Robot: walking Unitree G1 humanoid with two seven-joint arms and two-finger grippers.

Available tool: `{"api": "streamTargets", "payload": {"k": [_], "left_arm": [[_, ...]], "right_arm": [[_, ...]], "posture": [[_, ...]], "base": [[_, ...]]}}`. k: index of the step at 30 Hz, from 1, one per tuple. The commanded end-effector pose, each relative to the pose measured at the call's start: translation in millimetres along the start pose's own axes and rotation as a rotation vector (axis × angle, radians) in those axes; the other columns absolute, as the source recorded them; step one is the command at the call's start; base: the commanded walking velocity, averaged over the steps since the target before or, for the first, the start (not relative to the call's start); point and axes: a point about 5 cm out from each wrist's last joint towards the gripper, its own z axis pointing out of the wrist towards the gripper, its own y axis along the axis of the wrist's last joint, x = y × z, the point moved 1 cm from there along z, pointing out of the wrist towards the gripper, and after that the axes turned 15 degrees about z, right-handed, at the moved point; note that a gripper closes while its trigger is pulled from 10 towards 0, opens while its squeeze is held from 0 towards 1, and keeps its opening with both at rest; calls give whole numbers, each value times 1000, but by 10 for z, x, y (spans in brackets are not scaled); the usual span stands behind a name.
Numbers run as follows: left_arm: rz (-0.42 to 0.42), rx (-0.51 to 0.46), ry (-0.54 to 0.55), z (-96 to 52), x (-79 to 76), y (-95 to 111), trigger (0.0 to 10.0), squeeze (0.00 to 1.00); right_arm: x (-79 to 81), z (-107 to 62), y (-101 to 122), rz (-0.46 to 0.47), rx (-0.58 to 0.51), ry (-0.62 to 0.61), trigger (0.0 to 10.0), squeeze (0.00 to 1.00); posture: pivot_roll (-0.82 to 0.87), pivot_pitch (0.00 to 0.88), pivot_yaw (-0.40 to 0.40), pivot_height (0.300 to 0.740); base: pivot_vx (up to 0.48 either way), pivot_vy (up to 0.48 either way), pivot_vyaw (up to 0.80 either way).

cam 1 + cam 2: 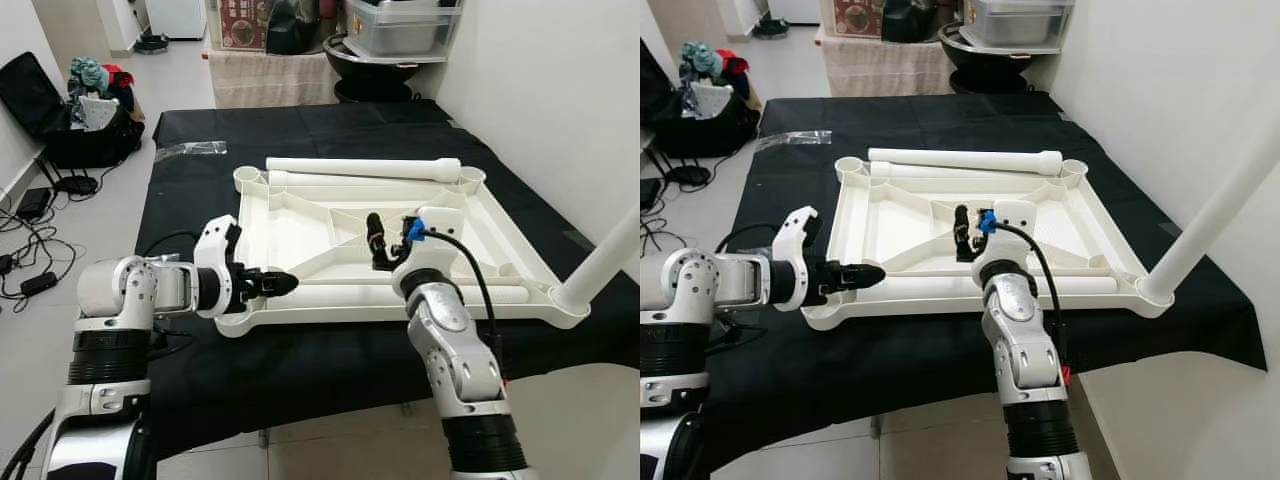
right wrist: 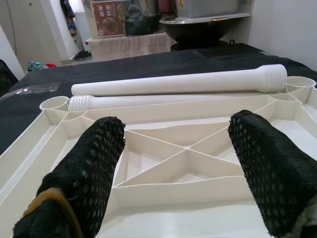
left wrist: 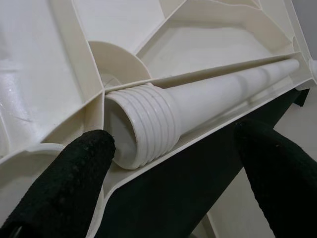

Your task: Building children table

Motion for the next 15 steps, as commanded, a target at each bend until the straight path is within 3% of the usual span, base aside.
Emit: {"api": "streamTargets", "payload": {"k": [1, 8, 15], "left_arm": [[-7, 2, -7, 8, -20, 36, 10000, 0], [21, -22, -8, 3, -70, 187, 10000, 0], [18, 0, -1, 27, -74, 168, 10000, 0]], "right_arm": [[-4, 8, -19, -3, 18, -9, 10000, 0], [31, 35, 54, 10, -4, -2, 10000, 0], [49, 42, 75, 18, -10, 0, 10000, 0]], "posture": [[74, 92, -68, 740], [75, 96, -68, 740], [78, 99, -67, 740]], "base": [[0, 0, 0], [0, 0, 0], [0, 0, 0]]}}
